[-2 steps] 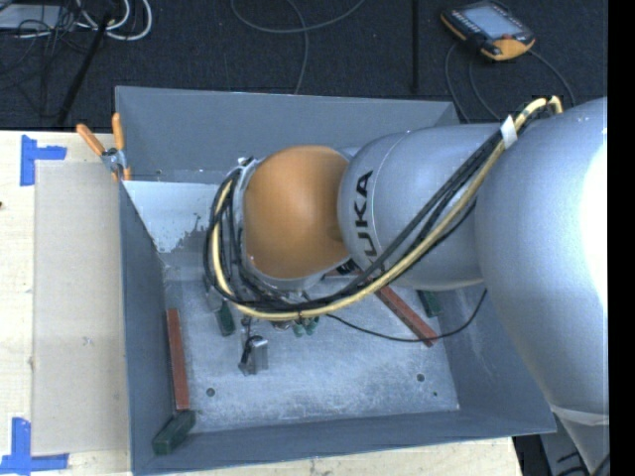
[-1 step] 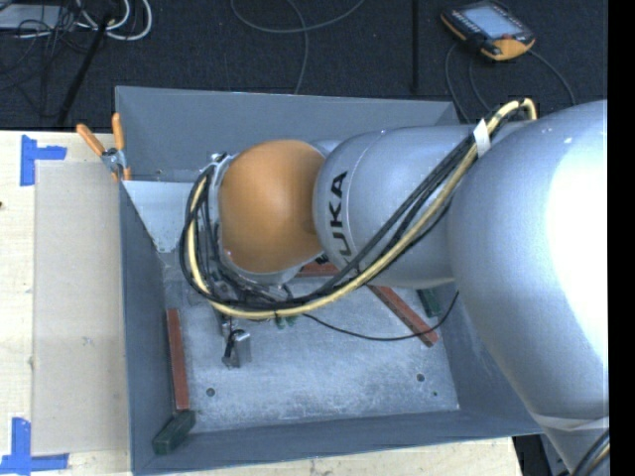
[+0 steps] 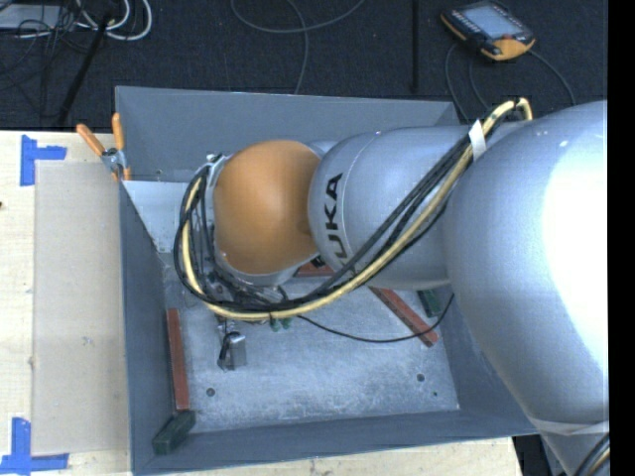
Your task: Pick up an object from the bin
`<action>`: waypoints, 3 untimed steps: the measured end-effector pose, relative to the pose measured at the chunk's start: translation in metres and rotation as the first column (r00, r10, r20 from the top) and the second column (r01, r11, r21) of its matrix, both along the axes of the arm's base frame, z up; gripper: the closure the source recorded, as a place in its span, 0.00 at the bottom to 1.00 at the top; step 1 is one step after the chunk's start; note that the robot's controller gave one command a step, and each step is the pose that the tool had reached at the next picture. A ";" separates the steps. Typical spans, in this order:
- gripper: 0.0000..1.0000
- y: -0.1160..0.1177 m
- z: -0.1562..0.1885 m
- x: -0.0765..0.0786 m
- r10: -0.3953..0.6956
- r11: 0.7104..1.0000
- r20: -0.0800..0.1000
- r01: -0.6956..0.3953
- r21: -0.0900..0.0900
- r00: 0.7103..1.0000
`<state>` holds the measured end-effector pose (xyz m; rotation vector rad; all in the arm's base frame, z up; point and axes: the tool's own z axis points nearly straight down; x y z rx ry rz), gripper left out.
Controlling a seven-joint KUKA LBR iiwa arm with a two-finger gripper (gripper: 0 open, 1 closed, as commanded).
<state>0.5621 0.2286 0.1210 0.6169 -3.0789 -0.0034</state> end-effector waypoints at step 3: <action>0.00 -0.074 -0.025 0.037 -0.204 0.979 0.002 0.204 -0.002 0.979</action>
Offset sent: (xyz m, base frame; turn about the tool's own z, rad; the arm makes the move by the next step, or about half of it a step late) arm 0.0310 -0.0994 -0.0190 0.0203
